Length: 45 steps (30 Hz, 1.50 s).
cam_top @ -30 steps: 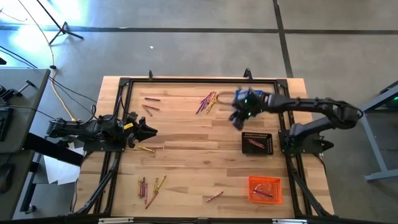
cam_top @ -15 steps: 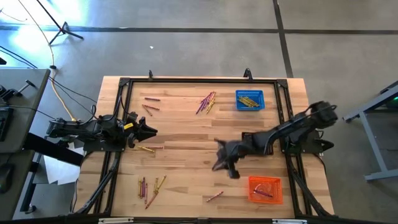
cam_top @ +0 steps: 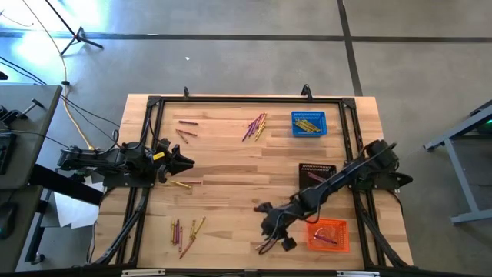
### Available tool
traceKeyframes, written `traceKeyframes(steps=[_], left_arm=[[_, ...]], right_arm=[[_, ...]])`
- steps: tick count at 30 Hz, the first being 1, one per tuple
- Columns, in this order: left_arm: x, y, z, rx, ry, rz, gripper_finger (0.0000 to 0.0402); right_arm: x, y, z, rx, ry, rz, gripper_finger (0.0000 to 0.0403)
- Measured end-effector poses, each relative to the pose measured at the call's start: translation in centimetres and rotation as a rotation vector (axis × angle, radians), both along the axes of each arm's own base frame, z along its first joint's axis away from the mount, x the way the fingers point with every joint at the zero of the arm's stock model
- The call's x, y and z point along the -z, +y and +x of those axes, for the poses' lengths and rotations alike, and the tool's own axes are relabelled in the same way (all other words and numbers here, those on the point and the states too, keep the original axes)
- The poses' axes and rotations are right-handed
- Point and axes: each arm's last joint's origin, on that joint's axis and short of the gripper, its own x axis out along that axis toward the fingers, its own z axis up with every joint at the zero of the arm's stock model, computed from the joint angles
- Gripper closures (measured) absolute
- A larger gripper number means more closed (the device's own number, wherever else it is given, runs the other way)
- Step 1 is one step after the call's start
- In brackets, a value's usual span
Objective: Sort crayons
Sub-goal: Put the red crayon into the black bin
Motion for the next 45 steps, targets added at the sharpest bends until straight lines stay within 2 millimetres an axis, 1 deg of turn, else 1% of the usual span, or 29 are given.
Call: traceKeyframes(steps=[4, 7, 11, 13, 18, 24, 27, 30, 36, 40, 45], left_arm=[[0.0, 0.0, 0.0, 0.000, 0.000, 0.000, 0.0302], [0.0, 0.0, 0.0, 0.000, 0.000, 0.000, 0.0302], [0.0, 0.0, 0.0, 0.000, 0.000, 0.000, 0.0302], [0.0, 0.0, 0.0, 0.000, 0.000, 0.000, 0.0302], [0.0, 0.0, 0.0, 0.000, 0.000, 0.000, 0.0302], [0.0, 0.0, 0.0, 0.000, 0.000, 0.000, 0.0302], [0.0, 0.0, 0.0, 0.000, 0.000, 0.000, 0.0302], [0.0, 0.0, 0.0, 0.000, 0.000, 0.000, 0.0302], [0.0, 0.0, 0.0, 0.000, 0.000, 0.000, 0.0302], [0.0, 0.0, 0.0, 0.000, 0.000, 0.000, 0.0302], [0.0, 0.0, 0.0, 0.000, 0.000, 0.000, 0.0302]], right_arm=[[0.5, 1.1, 0.6, 0.059, 0.047, -0.027, 0.0328], [0.8, 1.7, 1.3, 0.069, 0.039, -0.038, 0.0328], [1.5, 2.1, 1.7, 0.108, 0.078, -0.019, 0.0326], [1.9, 2.2, 1.7, 0.126, 0.104, -0.009, 0.0322], [2.1, 2.9, 1.2, 0.143, 0.140, 0.012, 0.0305], [2.2, 3.9, 0.5, 0.093, 0.141, -0.015, 0.0297], [2.5, 4.0, -0.1, 0.079, 0.177, -0.055, 0.0297], [2.6, 3.9, -0.4, 0.066, 0.178, -0.108, 0.0297], [2.8, 3.7, -0.3, 0.073, 0.168, -0.151, 0.0297], [2.9, 3.4, -0.4, 0.070, 0.181, -0.182, 0.0313], [3.0, 3.3, -0.5, 0.072, 0.192, -0.195, 0.0369]])
